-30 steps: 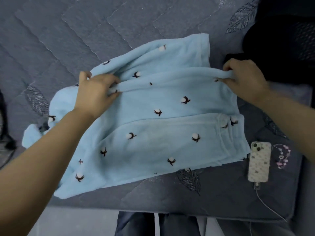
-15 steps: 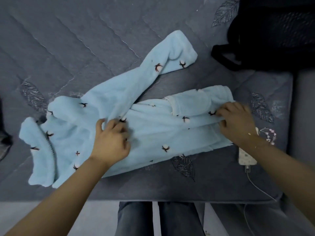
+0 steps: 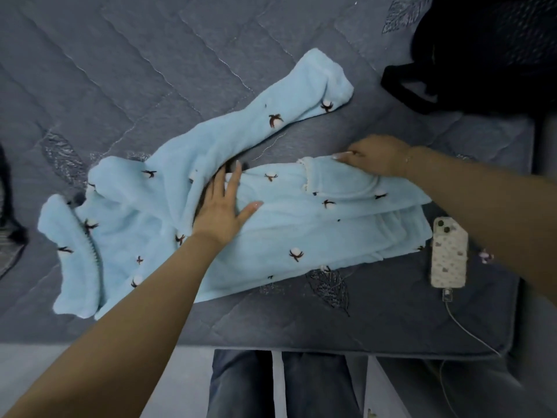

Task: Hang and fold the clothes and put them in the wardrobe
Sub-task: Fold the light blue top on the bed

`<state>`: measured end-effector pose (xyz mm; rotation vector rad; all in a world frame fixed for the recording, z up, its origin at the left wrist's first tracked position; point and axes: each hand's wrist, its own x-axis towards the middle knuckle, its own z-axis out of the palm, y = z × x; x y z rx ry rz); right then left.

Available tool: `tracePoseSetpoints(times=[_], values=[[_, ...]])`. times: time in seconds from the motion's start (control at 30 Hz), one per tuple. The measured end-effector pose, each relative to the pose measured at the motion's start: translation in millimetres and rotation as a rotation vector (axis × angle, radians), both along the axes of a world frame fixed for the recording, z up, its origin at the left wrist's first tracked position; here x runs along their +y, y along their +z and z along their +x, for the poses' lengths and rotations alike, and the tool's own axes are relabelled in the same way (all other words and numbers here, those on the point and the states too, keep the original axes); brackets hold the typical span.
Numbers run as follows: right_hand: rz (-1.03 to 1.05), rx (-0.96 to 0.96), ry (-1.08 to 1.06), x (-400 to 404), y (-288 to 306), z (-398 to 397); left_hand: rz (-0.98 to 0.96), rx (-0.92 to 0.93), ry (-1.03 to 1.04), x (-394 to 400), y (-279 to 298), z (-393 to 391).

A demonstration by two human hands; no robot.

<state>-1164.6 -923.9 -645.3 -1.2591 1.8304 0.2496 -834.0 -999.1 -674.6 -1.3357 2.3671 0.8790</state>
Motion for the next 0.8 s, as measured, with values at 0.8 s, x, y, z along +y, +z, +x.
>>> tracePoseSetpoints(times=[0.8], values=[[-0.369,0.339,0.325,55.0,-40.0,57.5,-0.081,-0.068,0.072,36.2,-24.4,-12.5]])
